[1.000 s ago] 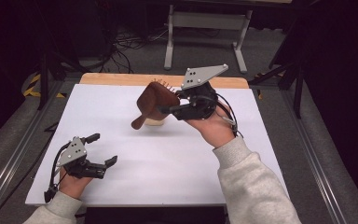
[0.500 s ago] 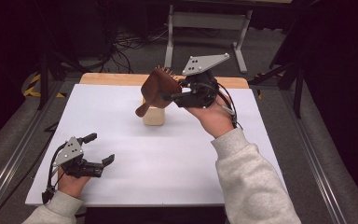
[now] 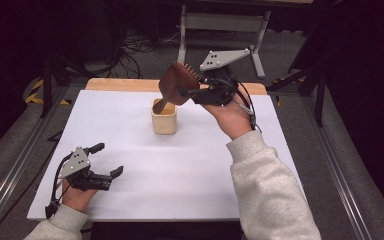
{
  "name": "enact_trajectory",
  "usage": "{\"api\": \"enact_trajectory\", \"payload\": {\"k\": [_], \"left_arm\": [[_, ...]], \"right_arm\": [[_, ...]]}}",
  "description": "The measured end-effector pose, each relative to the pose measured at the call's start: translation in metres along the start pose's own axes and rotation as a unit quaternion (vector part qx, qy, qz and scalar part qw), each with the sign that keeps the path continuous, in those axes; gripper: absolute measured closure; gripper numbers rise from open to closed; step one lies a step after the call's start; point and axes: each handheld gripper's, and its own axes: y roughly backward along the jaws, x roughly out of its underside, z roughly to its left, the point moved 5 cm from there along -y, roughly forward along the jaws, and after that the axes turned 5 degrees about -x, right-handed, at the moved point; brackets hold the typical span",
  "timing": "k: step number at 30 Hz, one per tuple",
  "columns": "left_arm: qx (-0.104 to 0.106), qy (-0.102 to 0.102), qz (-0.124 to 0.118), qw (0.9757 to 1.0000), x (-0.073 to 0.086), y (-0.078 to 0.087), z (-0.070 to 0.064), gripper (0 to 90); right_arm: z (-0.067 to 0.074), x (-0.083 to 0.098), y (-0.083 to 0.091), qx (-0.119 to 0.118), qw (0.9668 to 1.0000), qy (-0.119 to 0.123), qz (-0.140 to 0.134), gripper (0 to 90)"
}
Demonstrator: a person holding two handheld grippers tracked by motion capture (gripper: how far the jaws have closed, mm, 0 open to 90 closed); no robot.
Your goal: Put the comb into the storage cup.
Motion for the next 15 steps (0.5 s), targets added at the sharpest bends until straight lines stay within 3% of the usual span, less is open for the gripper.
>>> {"api": "enact_trajectory", "payload": {"k": [15], "left_arm": [[-0.002,-0.001,0.000,1.0000,0.000,0.000,-0.001,0.2]], "right_arm": [[-0.022,0.006,-0.001,0.030,0.9994,-0.015,-0.001,59.9]]}}
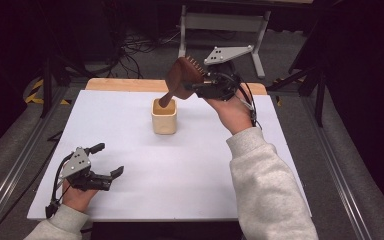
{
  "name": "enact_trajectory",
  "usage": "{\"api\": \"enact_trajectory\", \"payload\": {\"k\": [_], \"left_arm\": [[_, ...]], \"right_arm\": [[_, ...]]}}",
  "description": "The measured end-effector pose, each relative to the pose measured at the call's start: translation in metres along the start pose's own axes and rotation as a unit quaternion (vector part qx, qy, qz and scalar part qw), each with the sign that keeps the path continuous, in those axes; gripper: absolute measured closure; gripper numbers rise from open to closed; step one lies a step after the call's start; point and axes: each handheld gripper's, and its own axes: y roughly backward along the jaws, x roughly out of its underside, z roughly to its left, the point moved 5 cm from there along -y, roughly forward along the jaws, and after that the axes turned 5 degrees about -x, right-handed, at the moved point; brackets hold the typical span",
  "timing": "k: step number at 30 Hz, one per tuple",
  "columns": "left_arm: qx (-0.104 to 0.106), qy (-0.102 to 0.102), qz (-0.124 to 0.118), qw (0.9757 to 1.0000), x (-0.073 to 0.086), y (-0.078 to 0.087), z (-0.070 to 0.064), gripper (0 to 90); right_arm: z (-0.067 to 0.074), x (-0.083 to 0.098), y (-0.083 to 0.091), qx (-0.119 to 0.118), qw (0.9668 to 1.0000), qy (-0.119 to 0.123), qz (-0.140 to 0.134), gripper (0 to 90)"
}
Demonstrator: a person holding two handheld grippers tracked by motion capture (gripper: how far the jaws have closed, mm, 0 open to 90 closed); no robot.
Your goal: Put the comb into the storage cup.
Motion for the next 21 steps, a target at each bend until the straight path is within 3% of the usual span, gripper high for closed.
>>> {"api": "enact_trajectory", "payload": {"k": [13,21], "left_arm": [[0.001,0.000,0.001,1.0000,0.000,0.000,0.000,0.2],[0.001,0.001,-0.001,1.0000,0.000,0.000,0.000,0.2]], "right_arm": [[-0.009,0.006,-0.014,0.003,0.9999,-0.009,0.013,59.7],[-0.013,0.011,-0.033,-0.003,0.9995,-0.017,0.025,59.6]]}}
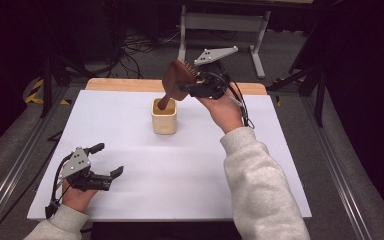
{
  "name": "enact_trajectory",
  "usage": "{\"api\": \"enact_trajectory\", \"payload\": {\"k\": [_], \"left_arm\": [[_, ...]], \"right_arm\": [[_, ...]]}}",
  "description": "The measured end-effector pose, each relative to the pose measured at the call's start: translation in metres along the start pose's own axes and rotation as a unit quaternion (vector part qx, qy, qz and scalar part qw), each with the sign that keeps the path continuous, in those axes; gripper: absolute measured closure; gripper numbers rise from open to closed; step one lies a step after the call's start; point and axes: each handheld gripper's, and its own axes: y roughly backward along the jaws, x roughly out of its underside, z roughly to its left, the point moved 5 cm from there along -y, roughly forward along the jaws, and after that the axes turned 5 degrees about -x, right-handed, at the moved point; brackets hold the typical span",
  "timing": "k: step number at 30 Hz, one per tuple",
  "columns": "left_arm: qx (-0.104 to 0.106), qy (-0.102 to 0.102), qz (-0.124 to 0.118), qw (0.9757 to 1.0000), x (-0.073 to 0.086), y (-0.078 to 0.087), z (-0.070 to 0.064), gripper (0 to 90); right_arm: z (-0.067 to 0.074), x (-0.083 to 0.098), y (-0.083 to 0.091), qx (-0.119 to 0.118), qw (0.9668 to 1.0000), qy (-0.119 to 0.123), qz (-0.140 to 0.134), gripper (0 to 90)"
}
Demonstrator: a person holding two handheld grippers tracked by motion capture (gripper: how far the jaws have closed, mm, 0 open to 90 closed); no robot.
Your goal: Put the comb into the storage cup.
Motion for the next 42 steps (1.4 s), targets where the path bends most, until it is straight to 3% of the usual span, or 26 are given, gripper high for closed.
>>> {"api": "enact_trajectory", "payload": {"k": [19,42], "left_arm": [[-0.001,-0.004,-0.001,1.0000,0.000,0.001,0.001,0.2],[0.000,-0.001,0.000,1.0000,0.000,0.001,0.000,0.2]], "right_arm": [[-0.010,0.017,-0.038,-0.014,0.9992,-0.030,0.023,59.1],[-0.017,0.036,-0.060,-0.020,0.9974,-0.053,0.044,58.0]]}}
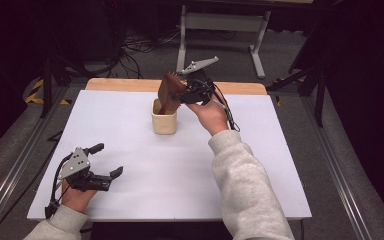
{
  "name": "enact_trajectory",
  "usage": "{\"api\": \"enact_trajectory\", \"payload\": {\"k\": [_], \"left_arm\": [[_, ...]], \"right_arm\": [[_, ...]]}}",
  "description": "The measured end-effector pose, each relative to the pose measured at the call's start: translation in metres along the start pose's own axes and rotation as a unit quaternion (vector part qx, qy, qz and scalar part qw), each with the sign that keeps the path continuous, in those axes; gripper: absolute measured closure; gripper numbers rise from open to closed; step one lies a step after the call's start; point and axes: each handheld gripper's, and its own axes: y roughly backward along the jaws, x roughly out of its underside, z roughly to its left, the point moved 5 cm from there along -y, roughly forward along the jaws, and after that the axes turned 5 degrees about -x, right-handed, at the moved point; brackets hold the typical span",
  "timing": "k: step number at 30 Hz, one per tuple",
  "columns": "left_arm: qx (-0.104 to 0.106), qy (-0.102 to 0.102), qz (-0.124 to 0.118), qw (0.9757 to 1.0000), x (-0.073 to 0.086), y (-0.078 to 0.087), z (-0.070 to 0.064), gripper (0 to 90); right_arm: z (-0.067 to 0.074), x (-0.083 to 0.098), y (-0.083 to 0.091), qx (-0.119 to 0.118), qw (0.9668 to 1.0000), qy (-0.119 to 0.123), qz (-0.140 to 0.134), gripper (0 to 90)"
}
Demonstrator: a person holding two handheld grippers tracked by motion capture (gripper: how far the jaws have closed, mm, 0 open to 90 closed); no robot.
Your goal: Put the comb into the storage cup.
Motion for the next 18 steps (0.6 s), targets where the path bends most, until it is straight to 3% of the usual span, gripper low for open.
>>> {"api": "enact_trajectory", "payload": {"k": [18], "left_arm": [[0.001,-0.003,0.007,1.0000,0.0009,-0.0002,-0.0001,0.2]], "right_arm": [[-0.0013,0.0045,-0.0087,-0.008,0.9999,-0.006,0.005,52.9]]}}
